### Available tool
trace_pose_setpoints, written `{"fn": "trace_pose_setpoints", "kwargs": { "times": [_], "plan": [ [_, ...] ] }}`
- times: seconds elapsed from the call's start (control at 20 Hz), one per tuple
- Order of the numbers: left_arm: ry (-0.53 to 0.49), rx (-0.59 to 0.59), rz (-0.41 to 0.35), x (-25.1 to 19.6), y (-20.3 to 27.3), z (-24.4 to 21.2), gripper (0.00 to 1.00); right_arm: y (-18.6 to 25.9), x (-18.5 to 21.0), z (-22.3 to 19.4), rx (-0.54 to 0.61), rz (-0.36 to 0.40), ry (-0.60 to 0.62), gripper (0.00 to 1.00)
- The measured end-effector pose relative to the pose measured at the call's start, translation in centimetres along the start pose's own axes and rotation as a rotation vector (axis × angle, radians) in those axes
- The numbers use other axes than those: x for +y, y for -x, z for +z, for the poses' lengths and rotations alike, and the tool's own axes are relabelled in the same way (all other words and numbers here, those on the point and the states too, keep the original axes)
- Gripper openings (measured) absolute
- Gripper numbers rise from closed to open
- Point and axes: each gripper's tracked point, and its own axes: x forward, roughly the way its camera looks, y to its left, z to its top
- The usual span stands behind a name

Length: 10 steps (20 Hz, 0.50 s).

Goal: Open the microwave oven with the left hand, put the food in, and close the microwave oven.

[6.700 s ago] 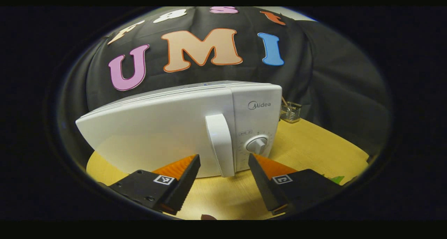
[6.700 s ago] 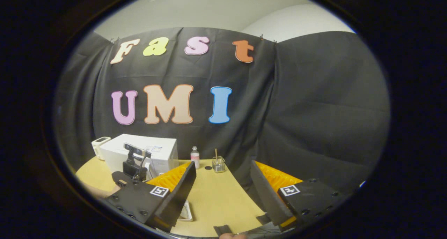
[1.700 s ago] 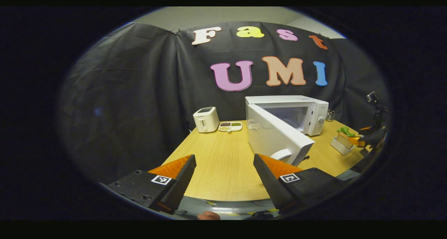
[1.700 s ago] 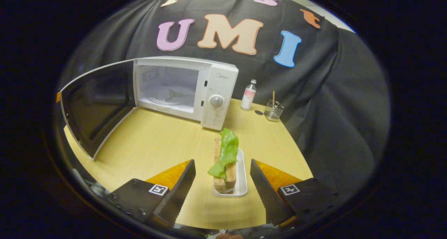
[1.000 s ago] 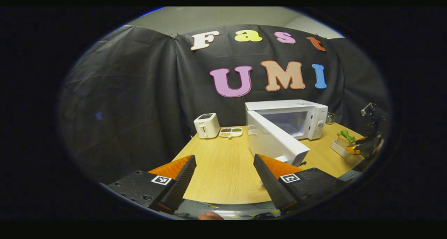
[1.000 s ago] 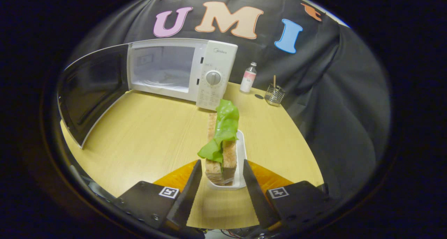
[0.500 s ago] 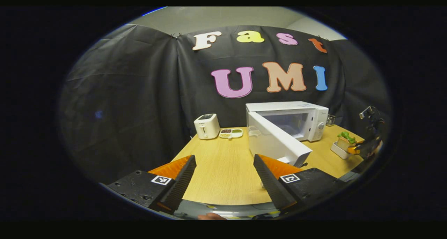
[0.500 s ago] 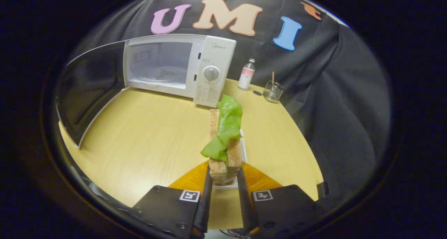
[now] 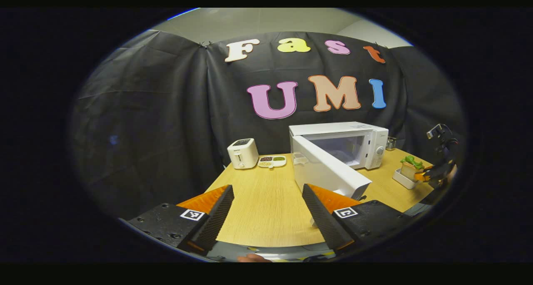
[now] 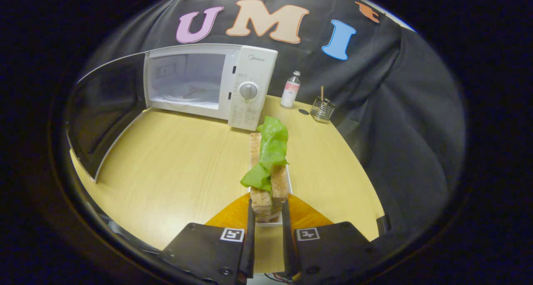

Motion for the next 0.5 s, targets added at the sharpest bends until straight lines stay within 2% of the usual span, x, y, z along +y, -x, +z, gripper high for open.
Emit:
{"fn": "trace_pose_setpoints", "kwargs": {
  "times": [0.3,0.5],
  "plan": [
    [-0.009,-0.023,-0.036,-1.0,-0.5,0.8,1.0,1.2,-1.2,2.6,-0.043,-0.008,-0.079,0.3],
    [-0.004,-0.041,-0.061,-1.7,-0.3,1.4,1.0,2.0,-0.4,4.6,-0.067,0.027,-0.107,0.3]
  ]
}}
